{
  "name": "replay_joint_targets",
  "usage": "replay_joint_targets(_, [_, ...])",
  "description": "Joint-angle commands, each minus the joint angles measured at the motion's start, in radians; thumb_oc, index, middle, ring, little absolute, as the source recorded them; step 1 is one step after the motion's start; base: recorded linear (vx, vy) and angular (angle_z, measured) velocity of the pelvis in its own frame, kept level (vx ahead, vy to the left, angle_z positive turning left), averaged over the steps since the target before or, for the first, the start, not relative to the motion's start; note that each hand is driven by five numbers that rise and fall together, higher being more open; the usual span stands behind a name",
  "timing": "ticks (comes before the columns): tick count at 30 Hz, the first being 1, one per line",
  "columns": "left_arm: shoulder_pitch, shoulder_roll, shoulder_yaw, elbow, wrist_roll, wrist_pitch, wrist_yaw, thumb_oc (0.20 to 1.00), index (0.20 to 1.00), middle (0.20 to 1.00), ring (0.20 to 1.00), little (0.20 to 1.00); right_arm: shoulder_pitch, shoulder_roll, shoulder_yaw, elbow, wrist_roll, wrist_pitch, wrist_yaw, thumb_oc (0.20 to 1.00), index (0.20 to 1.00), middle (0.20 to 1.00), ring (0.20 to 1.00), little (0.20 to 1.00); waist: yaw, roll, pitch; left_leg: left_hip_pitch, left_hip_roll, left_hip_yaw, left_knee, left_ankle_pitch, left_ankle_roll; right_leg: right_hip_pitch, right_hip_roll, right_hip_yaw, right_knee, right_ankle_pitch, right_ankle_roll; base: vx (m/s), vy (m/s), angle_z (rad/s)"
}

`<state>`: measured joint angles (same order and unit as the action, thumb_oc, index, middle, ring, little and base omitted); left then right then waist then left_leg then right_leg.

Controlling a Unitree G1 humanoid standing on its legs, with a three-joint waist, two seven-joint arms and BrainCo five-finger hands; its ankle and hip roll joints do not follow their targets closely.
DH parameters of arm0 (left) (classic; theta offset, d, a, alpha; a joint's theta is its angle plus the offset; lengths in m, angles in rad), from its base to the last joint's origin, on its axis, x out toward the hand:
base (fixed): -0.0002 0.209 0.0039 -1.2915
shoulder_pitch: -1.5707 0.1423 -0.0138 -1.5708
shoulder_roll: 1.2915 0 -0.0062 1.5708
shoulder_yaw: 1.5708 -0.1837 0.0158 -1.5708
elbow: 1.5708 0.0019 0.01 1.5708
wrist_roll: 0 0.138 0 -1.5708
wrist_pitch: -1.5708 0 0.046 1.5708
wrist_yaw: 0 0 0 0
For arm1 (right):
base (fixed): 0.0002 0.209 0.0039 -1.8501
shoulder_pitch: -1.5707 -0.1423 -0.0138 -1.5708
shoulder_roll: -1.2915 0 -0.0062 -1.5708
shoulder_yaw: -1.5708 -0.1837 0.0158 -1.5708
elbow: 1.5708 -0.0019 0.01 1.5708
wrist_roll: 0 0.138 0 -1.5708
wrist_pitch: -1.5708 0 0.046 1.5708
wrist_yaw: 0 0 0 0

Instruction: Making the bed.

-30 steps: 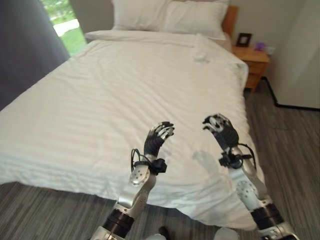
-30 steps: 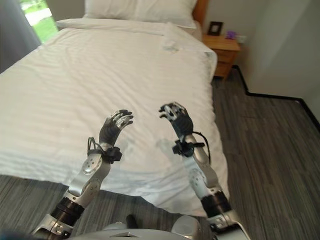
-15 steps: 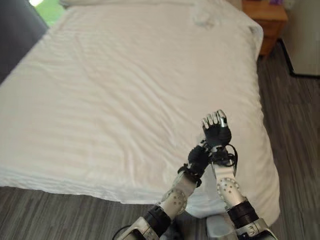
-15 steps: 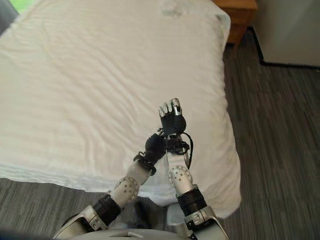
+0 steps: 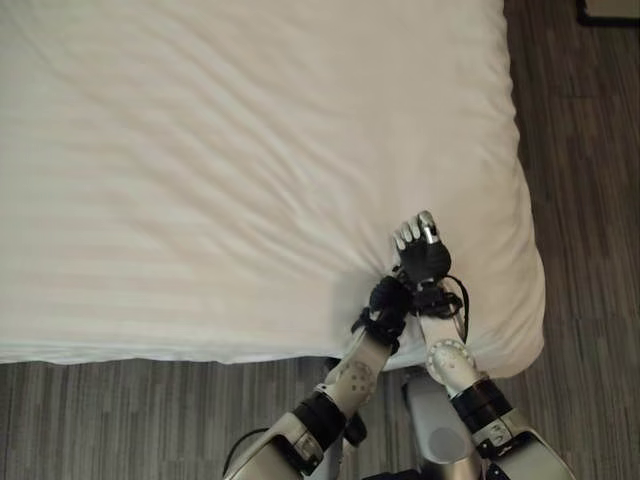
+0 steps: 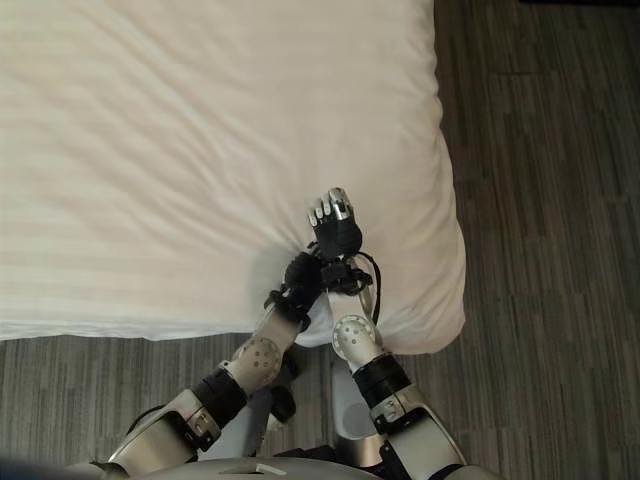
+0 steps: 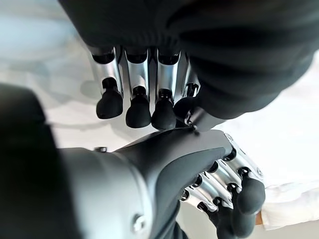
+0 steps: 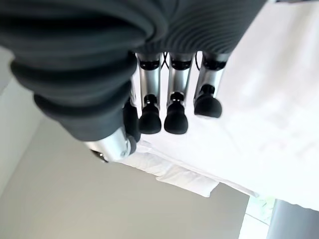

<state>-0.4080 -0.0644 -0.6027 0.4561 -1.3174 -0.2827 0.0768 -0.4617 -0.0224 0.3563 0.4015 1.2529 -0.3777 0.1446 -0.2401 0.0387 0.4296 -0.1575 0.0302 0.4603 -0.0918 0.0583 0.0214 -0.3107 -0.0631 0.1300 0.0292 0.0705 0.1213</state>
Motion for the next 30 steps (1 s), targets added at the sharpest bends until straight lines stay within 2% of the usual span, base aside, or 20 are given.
replay_joint_targets(1, [-0.201,-0.095,0.072,0.032,0.115,-0.097,-0.043,0.2,0.2,0.2,0.2,0.2,0.101,0.015,-0.054,0.254,0.014,0.048,-0.107,0.2,0.2,0.2,0.2,0.2,0.074,-0.007,-0.013,-0.065,0.093,-0.006,0.005,0.038,-0.118,-0.012,-0.103,-0.109,-0.049,0.026,0.093,-0.02,-0.062,0.13])
replay_joint_targets(5, [-0.206,-0.065,0.133,0.065,0.132,-0.108,-0.024,0.2,0.2,0.2,0.2,0.2,0.11,0.014,-0.106,0.265,0.028,0.026,-0.114,0.2,0.2,0.2,0.2,0.2,0.094,-0.007,-0.008,-0.097,0.106,-0.013,0.005,0.048,-0.13,-0.024,-0.11,-0.134,-0.076,0.037,0.094,0.0,-0.053,0.06])
replay_joint_targets(14, [-0.2,0.013,0.216,0.102,0.209,-0.095,0.036,0.2,0.2,0.2,0.2,0.2,0.127,0.012,-0.183,0.204,0.033,-0.027,-0.151,0.2,0.2,0.2,0.2,0.2,0.101,-0.015,-0.02,-0.1,0.119,-0.012,0.005,0.044,-0.138,-0.027,-0.105,-0.149,-0.087,0.045,0.094,0.01,-0.028,0.01])
replay_joint_targets(18, [-0.142,0.07,0.298,0.047,0.235,-0.092,0.036,0.2,0.2,0.2,0.2,0.2,0.148,-0.015,-0.279,-0.036,0.005,-0.099,-0.153,0.2,0.2,0.2,0.2,0.2,0.106,-0.012,-0.033,-0.088,0.129,-0.004,0.005,0.038,-0.139,-0.021,-0.098,-0.159,-0.096,0.044,0.09,0.01,-0.014,0.0])
replay_joint_targets(22, [-0.069,0.101,0.342,-0.054,0.221,-0.095,0.02,0.2,0.2,0.2,0.2,0.2,0.201,-0.032,-0.321,-0.267,-0.044,-0.147,-0.161,0.2,0.2,0.2,0.2,0.2,0.106,-0.008,-0.066,-0.072,0.131,-0.007,0.005,0.031,-0.136,-0.003,-0.092,-0.166,-0.098,0.035,0.082,0.04,-0.038,0.04])
replay_joint_targets(27, [-0.002,0.138,0.354,-0.212,0.209,-0.098,-0.018,0.2,0.2,0.2,0.2,0.2,0.257,-0.062,-0.315,-0.392,-0.087,-0.126,-0.149,0.2,0.2,0.2,0.2,0.2,0.106,-0.005,-0.119,-0.048,0.133,-0.009,0.005,0.031,-0.132,0.025,-0.082,-0.169,-0.101,0.026,0.072,0.05,-0.048,0.02])
replay_joint_targets(30, [0.036,0.163,0.343,-0.326,0.2,-0.101,-0.058,0.2,0.2,0.2,0.2,0.2,0.306,-0.082,-0.281,-0.419,-0.112,-0.071,-0.11,0.2,0.2,0.2,0.2,0.2,0.111,-0.008,-0.157,-0.016,0.128,-0.011,0.005,0.017,-0.128,0.064,-0.076,-0.169,-0.1,0.005,0.068,0.05,-0.036,0.06])
